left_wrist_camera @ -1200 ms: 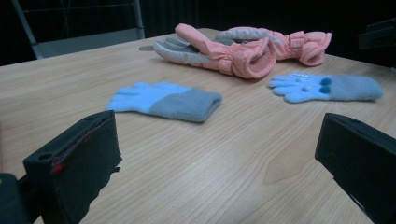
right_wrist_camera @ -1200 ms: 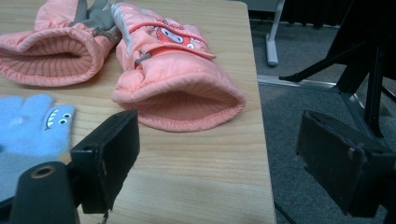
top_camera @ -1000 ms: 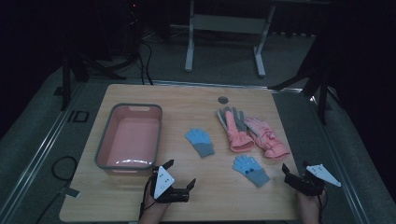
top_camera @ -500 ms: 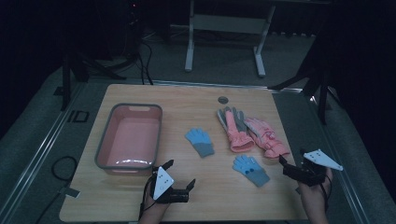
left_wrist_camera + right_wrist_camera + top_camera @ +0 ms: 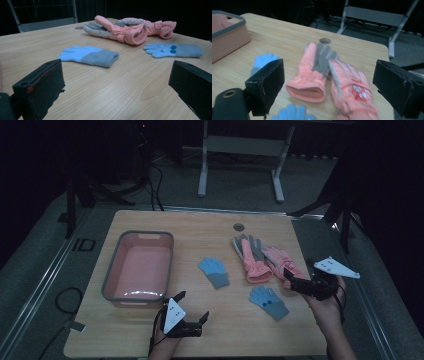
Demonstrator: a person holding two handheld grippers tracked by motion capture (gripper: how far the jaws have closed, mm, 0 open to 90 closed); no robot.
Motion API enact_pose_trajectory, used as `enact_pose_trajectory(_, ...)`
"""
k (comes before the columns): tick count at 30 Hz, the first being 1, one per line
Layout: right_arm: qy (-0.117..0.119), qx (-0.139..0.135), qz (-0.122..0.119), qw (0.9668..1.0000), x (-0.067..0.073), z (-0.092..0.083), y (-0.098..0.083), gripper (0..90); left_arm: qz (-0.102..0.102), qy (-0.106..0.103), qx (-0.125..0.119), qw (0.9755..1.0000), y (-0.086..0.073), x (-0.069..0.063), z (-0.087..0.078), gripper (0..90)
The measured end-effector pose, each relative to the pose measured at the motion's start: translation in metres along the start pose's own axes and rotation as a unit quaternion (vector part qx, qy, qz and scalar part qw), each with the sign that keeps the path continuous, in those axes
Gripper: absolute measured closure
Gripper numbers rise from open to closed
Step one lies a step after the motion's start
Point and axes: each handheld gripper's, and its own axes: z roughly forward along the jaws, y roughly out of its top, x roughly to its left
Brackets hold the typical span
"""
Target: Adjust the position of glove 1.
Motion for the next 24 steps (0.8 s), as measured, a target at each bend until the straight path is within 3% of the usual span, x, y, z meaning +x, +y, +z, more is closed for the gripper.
enact_pose_trajectory(1, 0.033, 0.007, -0.005, 0.9994, 0.006, 0.006, 0.007, 10.3, 0.001, 0.000, 0.000, 1.0000, 0.000, 0.000, 0.000, 0.1)
enact_pose_trajectory(4, 0.063, 0.017, -0.021, 0.9976, 0.017, 0.018, 0.013, 10.4, 0.001, -0.002, -0.002, 1.0000, 0.000, 0.000, 0.000, 0.1)
enact_pose_trajectory(6, 0.065, 0.017, -0.023, 0.9975, 0.020, 0.021, 0.014, 10.4, 0.001, -0.002, -0.003, 1.0000, 0.000, 0.000, 0.000, 0.1)
enact_pose_trajectory(7, 0.088, 0.019, -0.027, 0.9956, 0.027, 0.031, 0.016, 10.8, 0.001, -0.004, -0.002, 1.0000, 0.000, 0.000, -0.001, 0.1)
enact_pose_trajectory(15, 0.126, 0.020, -0.055, 0.9904, 0.051, 0.062, 0.019, 15.3, 0.000, -0.004, -0.002, 1.0000, 0.000, 0.001, -0.001, 0.1)
enact_pose_trajectory(24, 0.182, 0.050, -0.083, 0.9785, 0.083, 0.097, 0.023, 27.6, -0.001, -0.006, -0.001, 1.0000, 0.000, 0.001, -0.001, 0.1)
